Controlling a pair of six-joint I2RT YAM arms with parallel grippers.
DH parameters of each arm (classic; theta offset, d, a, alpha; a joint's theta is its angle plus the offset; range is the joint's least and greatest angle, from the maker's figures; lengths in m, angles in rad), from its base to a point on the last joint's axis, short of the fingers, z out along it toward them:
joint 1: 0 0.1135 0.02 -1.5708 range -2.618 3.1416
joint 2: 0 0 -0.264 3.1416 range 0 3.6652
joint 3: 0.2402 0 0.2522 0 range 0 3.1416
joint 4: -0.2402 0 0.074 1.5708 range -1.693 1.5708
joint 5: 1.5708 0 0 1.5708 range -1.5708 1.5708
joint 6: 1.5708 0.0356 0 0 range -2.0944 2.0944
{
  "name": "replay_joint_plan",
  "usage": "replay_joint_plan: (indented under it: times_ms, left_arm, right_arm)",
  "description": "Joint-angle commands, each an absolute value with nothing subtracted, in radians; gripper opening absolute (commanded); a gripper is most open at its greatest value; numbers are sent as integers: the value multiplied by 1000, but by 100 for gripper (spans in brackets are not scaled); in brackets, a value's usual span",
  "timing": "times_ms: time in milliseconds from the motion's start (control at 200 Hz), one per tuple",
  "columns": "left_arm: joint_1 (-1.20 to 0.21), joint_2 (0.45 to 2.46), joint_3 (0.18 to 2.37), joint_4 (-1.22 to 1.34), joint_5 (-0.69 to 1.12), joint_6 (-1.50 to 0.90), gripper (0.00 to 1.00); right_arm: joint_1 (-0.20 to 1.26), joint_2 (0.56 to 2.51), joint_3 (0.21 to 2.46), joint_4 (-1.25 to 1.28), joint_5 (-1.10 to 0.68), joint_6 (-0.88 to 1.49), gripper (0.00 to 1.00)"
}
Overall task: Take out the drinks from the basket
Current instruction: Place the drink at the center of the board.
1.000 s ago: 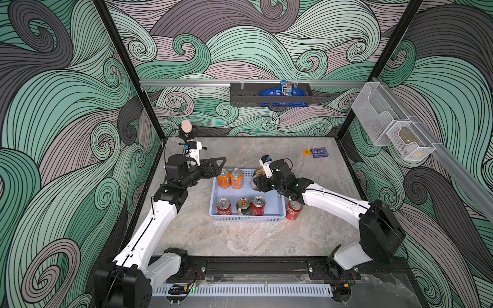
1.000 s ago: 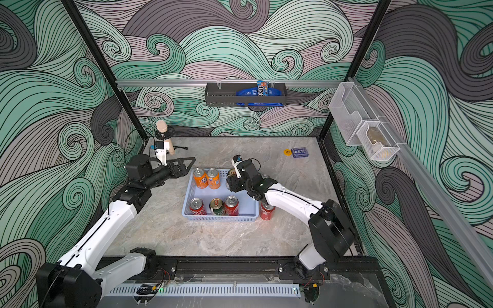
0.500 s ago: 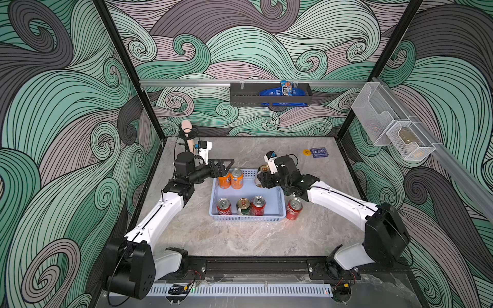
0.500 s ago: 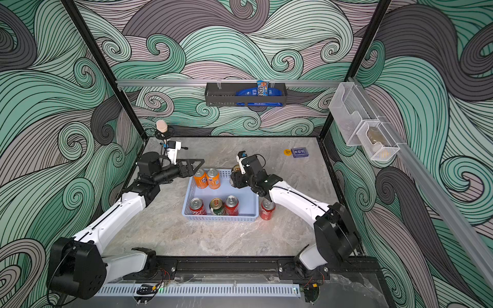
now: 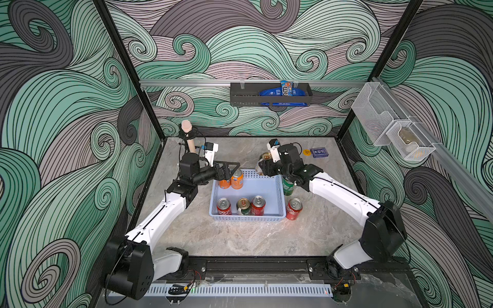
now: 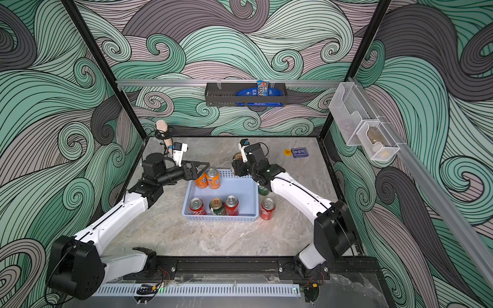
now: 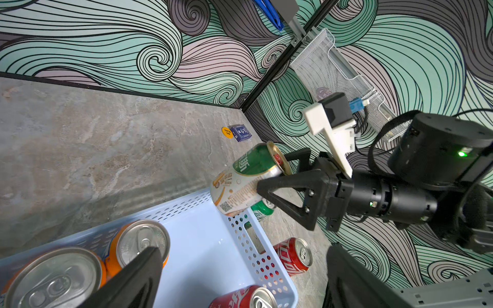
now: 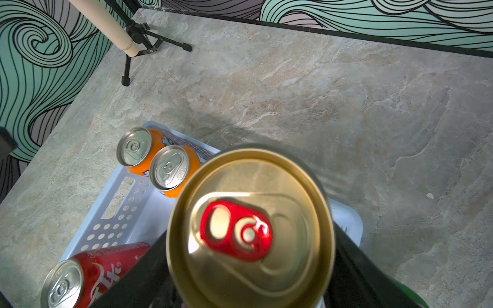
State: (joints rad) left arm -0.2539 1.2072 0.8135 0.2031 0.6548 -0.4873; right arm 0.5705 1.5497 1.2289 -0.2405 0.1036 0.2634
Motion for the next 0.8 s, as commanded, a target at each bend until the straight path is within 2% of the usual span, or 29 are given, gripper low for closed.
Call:
replay_joint_plan:
  times_ms: [0,791]
  left_arm:
    - [-262,1208,816,210,641,-474,99]
    - [-262,1131,810,139,424,-422,99]
  right_arm:
    - [547,1557,1286,-196,115,235,54]
    - [456,1751,1451,-229,138,207,55]
